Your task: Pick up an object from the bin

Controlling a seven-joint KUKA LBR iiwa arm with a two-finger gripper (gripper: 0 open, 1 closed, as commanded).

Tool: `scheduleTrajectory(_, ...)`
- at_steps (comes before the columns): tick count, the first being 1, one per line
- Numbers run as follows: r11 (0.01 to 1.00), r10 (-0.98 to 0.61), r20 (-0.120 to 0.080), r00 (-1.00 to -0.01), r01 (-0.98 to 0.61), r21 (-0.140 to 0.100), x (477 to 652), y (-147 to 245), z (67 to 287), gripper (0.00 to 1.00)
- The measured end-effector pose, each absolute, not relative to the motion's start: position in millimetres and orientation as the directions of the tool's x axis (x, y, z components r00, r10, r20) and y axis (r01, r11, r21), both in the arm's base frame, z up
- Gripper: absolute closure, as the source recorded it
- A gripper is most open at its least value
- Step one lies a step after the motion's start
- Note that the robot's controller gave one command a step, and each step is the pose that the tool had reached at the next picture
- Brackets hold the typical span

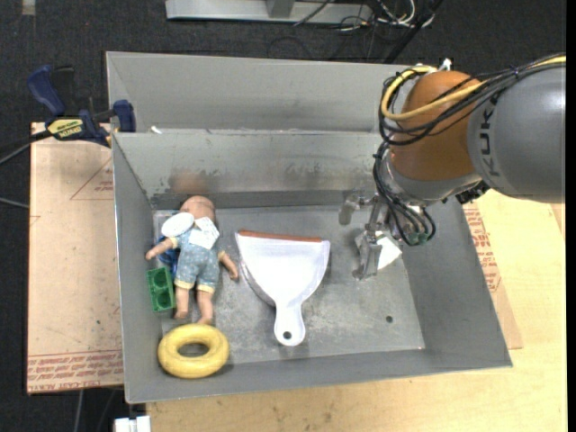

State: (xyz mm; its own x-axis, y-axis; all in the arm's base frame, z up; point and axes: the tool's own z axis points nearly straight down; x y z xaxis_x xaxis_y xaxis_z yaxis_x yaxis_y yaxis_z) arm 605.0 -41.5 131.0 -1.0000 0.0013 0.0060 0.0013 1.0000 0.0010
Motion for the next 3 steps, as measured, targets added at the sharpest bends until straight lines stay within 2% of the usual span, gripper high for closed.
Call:
scheduleTrajectory(1, 1.0, 0.001, -0.001, -1.0, 0.001, 0.0, 606.8, -41.5, 135.6, 0.0)
scheduleTrajectory(2, 0.998, -0.061, -0.003, -0.998, -0.061, -0.002, 600.4, -19.5, 121.1, 0.0)
scheduleTrajectory(3, 0.955, -0.296, -0.002, -0.955, -0.296, 0.002, 603.2, 1.3, 100.5, 0.0)
